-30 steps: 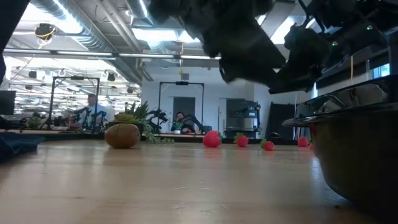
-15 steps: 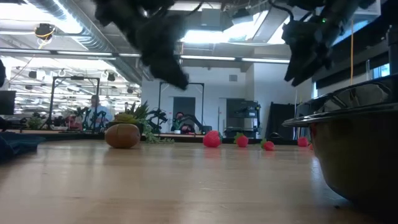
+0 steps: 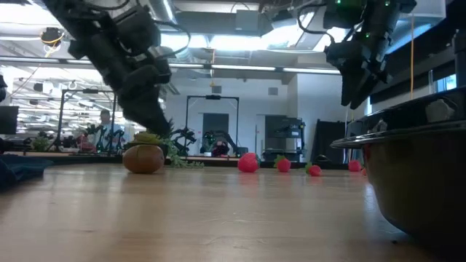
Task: Pick and placing Produce into tupperware
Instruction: Put the small red strawberry into the black container
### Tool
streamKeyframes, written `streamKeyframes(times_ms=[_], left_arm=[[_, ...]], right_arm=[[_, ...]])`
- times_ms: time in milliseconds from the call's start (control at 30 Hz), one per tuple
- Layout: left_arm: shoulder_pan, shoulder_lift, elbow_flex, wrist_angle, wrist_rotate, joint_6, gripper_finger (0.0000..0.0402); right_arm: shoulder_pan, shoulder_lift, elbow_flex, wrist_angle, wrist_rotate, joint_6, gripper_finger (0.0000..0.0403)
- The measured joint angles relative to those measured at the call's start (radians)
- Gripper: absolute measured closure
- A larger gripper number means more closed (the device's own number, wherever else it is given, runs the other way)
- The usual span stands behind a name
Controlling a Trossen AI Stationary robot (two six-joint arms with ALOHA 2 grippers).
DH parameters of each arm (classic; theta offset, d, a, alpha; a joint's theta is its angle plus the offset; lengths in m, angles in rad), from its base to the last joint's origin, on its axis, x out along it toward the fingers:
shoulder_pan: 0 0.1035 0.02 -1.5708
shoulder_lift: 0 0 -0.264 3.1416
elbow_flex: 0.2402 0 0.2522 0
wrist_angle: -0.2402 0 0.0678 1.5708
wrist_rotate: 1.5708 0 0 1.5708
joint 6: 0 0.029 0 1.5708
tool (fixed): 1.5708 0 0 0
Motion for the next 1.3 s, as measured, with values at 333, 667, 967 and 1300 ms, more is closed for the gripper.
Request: streamKeyframes(times_ms=[333,667,967,1300], left_arm=[[0.063,-0.045,-0.069,0.057,0.000,0.013,0.0220],[0.099,-0.118,-0.168,0.094,0.008,0.011,0.0221],[0.099,-0.238,-0.259,0.138,0.012,-0.029,0.0221],[0.096,-0.269,-0.296,0.154,0.012,-0.046,0.0221]], right_arm=[[0.001,0.072,0.000,-0.043,0.000,0.128,0.0210],[0.001,0.220,0.000,-0.095,0.000,0.095,0.0210],[0.000,0.342,0.000,-0.106,0.000,-0.009,0.0210],[-0.001,0.435,0.000,-0.147,-0.003,-0.080,0.0210]])
